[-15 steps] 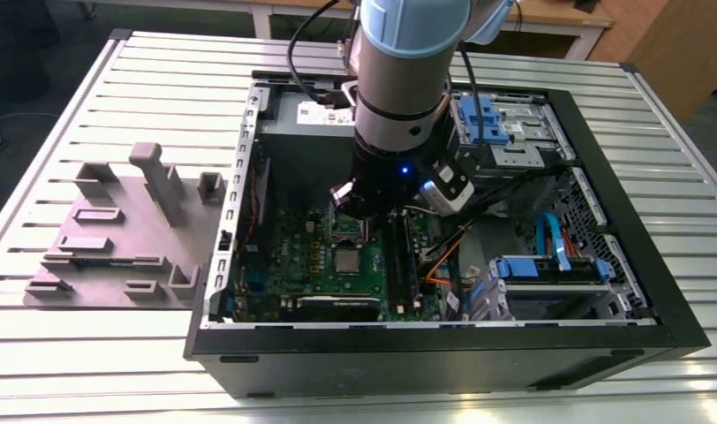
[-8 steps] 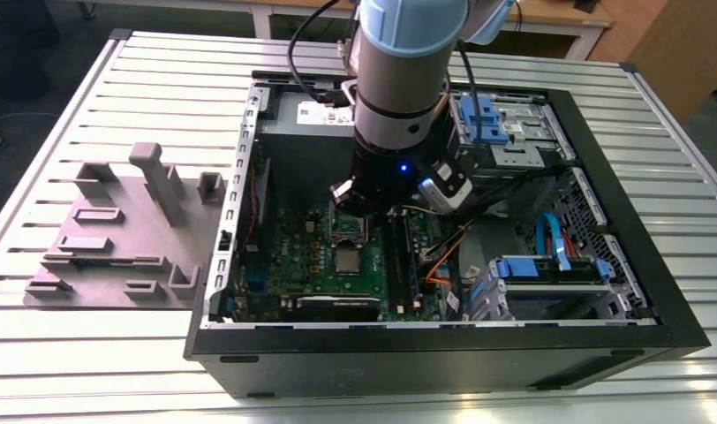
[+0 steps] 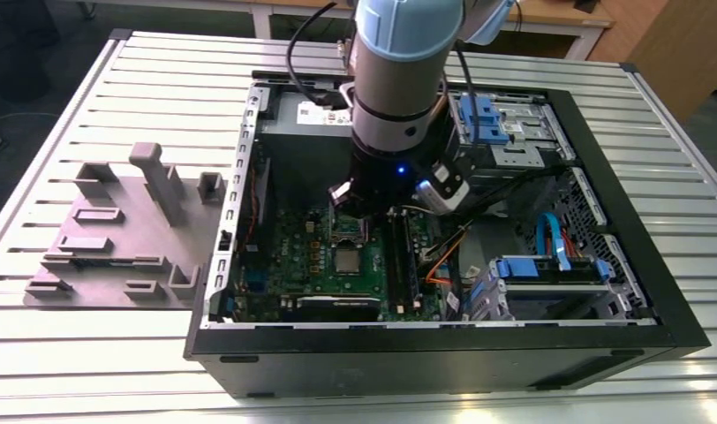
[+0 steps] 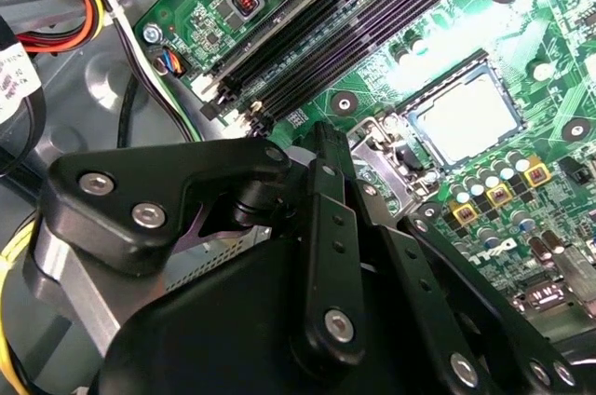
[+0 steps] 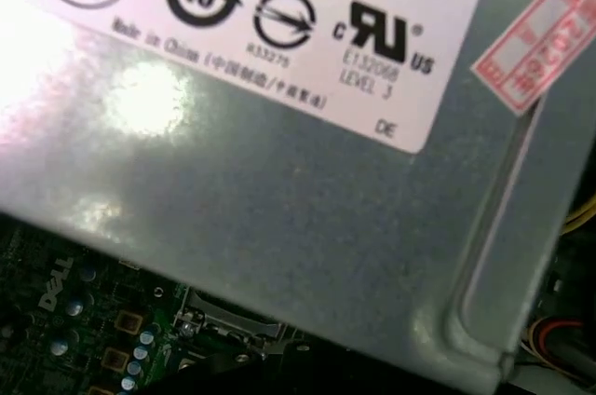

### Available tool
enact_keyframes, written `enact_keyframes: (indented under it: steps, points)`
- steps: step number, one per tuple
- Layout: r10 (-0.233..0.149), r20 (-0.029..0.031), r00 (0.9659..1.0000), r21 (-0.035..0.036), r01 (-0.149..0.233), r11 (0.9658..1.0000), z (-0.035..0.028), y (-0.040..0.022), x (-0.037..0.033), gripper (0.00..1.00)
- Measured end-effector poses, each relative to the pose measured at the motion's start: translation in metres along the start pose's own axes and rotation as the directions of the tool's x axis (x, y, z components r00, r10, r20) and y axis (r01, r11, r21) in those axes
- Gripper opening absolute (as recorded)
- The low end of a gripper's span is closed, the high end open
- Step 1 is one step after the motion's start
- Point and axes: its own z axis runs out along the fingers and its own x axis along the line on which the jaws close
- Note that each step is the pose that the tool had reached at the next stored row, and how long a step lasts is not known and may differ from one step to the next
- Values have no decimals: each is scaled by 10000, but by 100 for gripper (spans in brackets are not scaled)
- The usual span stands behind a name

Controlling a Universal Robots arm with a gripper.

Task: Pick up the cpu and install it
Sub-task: 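Close the cpu cover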

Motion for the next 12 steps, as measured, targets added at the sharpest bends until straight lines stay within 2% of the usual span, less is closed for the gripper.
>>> enact_keyframes:
  steps: [12]
  points:
    - [0,0,10000,2,0,10000,31,0,2,10]
